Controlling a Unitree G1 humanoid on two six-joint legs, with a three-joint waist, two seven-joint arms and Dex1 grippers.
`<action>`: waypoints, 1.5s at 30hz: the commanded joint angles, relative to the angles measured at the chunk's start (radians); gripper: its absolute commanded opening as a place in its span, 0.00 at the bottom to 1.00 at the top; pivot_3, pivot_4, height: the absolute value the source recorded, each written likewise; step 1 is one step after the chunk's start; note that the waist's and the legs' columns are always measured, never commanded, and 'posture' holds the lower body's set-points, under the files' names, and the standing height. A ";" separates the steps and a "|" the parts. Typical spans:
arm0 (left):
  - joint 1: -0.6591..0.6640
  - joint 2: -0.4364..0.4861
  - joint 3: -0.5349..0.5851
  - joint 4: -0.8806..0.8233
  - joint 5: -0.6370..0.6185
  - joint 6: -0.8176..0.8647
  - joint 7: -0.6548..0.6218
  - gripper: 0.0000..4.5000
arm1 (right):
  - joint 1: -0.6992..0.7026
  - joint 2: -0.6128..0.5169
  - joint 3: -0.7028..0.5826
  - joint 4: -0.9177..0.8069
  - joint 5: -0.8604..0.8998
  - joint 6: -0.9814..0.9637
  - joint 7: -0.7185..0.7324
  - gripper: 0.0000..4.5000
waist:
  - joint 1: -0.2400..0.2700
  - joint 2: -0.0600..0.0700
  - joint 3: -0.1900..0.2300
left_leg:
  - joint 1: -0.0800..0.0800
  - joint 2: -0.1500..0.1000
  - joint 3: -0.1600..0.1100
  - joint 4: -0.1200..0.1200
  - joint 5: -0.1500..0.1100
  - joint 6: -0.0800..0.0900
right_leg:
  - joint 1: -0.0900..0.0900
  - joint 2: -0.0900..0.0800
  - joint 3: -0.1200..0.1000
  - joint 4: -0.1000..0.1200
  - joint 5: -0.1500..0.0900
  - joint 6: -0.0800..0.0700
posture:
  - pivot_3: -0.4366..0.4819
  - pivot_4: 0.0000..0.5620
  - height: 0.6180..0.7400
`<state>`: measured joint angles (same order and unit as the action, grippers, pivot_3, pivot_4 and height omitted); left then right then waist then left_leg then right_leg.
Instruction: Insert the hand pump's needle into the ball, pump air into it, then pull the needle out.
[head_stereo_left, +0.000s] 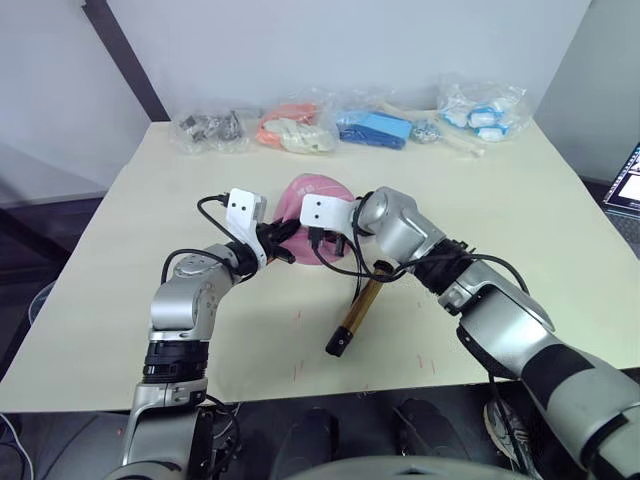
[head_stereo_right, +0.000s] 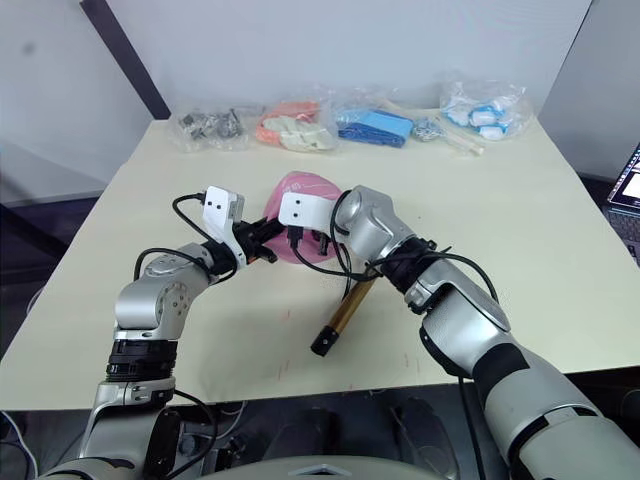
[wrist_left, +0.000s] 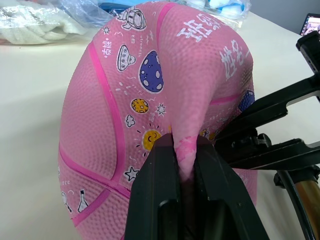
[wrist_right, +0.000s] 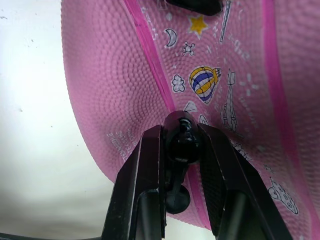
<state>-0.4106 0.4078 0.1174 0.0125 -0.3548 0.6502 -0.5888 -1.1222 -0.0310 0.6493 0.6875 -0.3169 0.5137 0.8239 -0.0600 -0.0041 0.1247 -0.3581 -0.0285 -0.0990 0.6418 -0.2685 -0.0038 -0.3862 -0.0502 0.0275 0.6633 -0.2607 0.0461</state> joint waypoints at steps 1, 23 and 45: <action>0.015 -0.022 -0.061 -0.011 -0.028 0.034 -0.045 0.00 | 0.057 0.025 0.038 0.131 -0.044 -0.005 -0.016 0.10 | -0.001 0.000 -0.001 | 0.001 0.000 0.000 0.000 0.000 0.000 | 0.000 0.000 0.000 0.000 0.000 0.000 | 0.48 0.27 1.00; 0.022 -0.017 -0.051 0.026 -0.010 0.010 -0.056 0.00 | 0.075 0.139 -0.063 0.365 -0.091 -0.136 -0.154 0.10 | -0.013 0.004 -0.018 | 0.019 -0.001 -0.003 -0.011 -0.001 -0.001 | 0.010 0.006 0.010 -0.002 -0.003 -0.001 | 0.48 0.27 1.00; 0.001 -0.002 -0.062 0.085 0.047 -0.137 -0.056 0.00 | 0.247 -0.116 -0.077 -0.527 -0.051 0.261 0.067 0.32 | 0.046 0.009 0.002 | -0.023 -0.006 -0.018 -0.004 0.003 -0.007 | -0.019 -0.003 -0.004 -0.004 -0.002 -0.003 | 0.48 0.27 1.00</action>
<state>-0.4131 0.4068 0.0748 0.0645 -0.3202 0.5003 -0.6510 -0.8870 -0.1492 0.5624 0.1775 -0.3851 0.7659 0.8860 -0.0136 0.0047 0.1267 -0.3808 -0.0347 -0.1173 0.6378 -0.2651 -0.0104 -0.4054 -0.0529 0.0233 0.6589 -0.2624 0.0435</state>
